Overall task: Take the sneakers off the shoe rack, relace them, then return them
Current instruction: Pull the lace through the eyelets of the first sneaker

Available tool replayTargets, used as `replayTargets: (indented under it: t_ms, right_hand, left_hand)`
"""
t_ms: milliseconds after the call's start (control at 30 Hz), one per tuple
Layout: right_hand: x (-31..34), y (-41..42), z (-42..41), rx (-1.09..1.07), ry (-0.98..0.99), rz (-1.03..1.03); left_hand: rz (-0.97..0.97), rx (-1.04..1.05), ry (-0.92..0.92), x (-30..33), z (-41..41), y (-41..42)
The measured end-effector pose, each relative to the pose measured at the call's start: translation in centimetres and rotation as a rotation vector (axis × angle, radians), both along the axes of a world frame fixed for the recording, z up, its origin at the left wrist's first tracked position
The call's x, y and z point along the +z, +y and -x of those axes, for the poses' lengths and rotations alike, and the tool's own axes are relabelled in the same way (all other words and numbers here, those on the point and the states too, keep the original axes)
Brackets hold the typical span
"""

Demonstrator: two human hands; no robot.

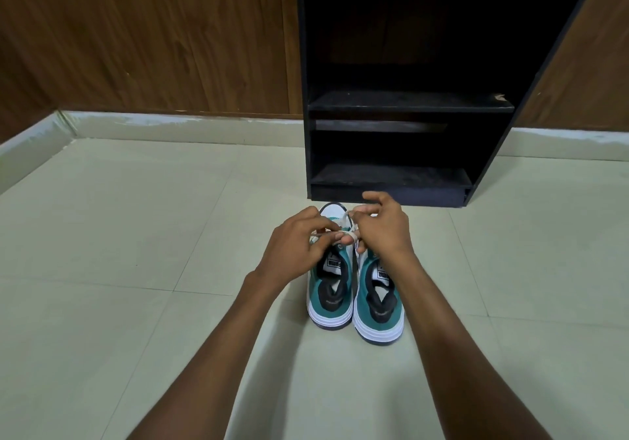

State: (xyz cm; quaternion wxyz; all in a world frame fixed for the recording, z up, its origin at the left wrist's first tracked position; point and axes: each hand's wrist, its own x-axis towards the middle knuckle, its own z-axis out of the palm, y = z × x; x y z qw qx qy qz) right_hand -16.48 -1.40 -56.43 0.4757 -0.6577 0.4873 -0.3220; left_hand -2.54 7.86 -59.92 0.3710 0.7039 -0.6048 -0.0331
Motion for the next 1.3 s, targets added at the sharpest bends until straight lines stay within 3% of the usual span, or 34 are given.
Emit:
replayTargets:
  t_ms: [100,200,367,467,567,667,733,833,967,1033,1167,1300]
  right_hand:
    - [0.1,0.6,0.1,0.044,0.072,0.078]
    - [-0.5,1.4,0.7,0.127,0.08,0.235]
    - [-2.4,2.0,0.9,0.265,0.343,0.415]
    - [-1.6,2.0,0.7,0.165,0.264,0.33]
    - [1.7,1.8,1.3,0.113,-0.134,0.022]
    - [4.8,1.3,2.1,0.114,-0.383,-0.051]
    - [5.3,0.9,2.3,0.085,-0.293,0.003]
    - [4.7,0.7,2.1,0.037,0.014,0.101]
    - [3.4,1.4,1.5,0.193,0.159,-0.038]
    - [2.8,1.5,1.0,0.169,0.231,-0.037]
    - [1.7,1.0,0.8,-0.003,0.619,0.266]
    - [0.6,1.1,0.6,0.049,0.66,0.485]
  left_hand:
    - [-0.165,-0.064,0.473,1.3,0.3,-0.1]
    - [-0.3,-0.029,0.807,2.2,0.2,-0.2]
    - [-0.41,-0.014,1.012,1.9,-0.2,-0.6]
    - [-0.383,0.044,1.035,2.1,-0.3,-0.9]
    - [-0.367,0.101,1.002,2.2,-0.5,-1.0]
    - [-0.354,0.124,0.998,2.1,-0.6,-1.0]
    - [-0.342,0.121,0.998,2.0,-0.5,-1.0]
    - [-0.336,0.103,0.989,2.1,0.0,-1.1]
    - [-0.314,0.094,0.969,2.3,0.3,-1.0]
    - [-0.315,0.095,0.953,2.4,0.2,-0.8]
    - [-0.326,0.136,0.923,2.5,-0.3,-0.6]
    - [-0.34,0.145,0.935,2.3,-0.4,-0.6]
